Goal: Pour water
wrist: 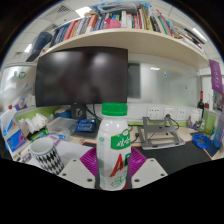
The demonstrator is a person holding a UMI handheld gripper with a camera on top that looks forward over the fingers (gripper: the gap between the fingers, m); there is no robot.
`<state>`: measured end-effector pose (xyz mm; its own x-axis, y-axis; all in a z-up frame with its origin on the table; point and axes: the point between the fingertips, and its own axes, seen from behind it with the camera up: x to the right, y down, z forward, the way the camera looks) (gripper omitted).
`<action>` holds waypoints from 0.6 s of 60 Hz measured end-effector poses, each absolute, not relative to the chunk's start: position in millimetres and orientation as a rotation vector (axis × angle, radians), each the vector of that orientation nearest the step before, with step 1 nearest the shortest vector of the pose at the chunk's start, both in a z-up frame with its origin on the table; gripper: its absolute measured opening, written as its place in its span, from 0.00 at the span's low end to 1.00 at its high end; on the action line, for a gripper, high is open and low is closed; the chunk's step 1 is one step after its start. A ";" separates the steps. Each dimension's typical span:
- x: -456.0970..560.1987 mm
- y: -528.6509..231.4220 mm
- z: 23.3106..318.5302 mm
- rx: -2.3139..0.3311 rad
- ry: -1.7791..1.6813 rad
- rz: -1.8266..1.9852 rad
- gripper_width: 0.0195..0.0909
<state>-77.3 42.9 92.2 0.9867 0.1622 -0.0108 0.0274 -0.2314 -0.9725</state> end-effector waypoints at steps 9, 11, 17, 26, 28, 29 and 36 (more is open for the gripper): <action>-75.4 38.2 93.6 -1.735 -0.147 0.120 0.23; -76.1 36.8 94.1 -1.728 -0.160 0.107 0.23; -76.1 38.9 96.4 -1.725 -0.159 0.085 0.34; -72.5 36.8 87.5 -1.796 -0.160 0.052 0.63; -71.8 33.3 87.0 -1.812 -0.152 0.053 0.74; -71.6 31.1 88.0 -1.815 -0.151 0.054 0.79; -60.9 4.1 86.3 -1.873 -0.138 0.001 0.85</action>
